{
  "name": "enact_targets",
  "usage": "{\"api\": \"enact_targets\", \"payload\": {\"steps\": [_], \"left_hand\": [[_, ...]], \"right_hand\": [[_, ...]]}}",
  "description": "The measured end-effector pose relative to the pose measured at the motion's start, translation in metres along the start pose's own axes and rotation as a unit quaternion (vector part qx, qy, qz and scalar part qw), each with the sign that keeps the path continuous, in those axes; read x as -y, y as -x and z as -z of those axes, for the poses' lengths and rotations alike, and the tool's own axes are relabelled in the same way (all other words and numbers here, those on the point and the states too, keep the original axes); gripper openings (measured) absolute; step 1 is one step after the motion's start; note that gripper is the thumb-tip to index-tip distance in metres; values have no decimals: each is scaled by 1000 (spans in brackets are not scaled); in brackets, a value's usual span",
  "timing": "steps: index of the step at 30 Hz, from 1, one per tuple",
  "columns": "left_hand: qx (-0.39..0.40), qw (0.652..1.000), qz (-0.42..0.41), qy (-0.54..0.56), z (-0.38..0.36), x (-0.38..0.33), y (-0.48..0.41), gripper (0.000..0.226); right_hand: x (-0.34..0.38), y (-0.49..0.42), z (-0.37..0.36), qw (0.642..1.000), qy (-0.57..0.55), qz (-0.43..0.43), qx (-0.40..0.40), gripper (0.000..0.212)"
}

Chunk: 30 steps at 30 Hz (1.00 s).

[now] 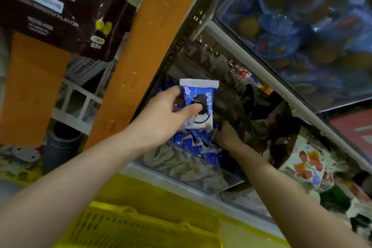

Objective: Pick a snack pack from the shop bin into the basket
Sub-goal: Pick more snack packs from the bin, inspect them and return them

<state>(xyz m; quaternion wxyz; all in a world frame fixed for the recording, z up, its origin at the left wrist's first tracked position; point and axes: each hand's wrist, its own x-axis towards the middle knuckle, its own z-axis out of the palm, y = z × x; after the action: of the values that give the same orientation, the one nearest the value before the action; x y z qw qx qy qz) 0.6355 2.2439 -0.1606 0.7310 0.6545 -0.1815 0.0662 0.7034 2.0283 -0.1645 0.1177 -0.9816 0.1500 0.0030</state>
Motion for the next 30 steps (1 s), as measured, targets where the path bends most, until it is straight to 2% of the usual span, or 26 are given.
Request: {"api": "enact_targets", "payload": {"steps": [4,8,11,14,17,21,23,26,28,30], "left_hand": [[11,1000,0,6,8,0,-1,10],[31,1000,0,5,9,-1,0,13],[33,999,3,6,9,-1,1,16],[35,999,8,14,9,1,0,18],[30,999,15,15,7,4,1,18],[-9,999,36,-3,-1,6,-2,20],[-48,997,55,-22,-6,7,-6,22],[-88,992,77,-56,-13,7,-9,22],[-109,988,87,-62,-18,6,-10,20],[-132,984,101,-57,-25,3,-10,18]], "right_hand": [[-1,-9,-5,999,-27,-11,-42,39],[4,-16,2,998,-19,-25,-49,32],[11,-20,5,999,-19,-33,-29,31],[16,-22,4,999,47,-12,-5,34],[17,-19,-1,997,57,5,-54,29],[12,-4,3,977,28,58,-203,25],[11,5,16,962,-37,86,-255,25],[11,27,39,937,-206,105,-262,16],[12,49,49,911,-333,113,-214,11],[12,72,56,892,-425,96,-123,12]]}}
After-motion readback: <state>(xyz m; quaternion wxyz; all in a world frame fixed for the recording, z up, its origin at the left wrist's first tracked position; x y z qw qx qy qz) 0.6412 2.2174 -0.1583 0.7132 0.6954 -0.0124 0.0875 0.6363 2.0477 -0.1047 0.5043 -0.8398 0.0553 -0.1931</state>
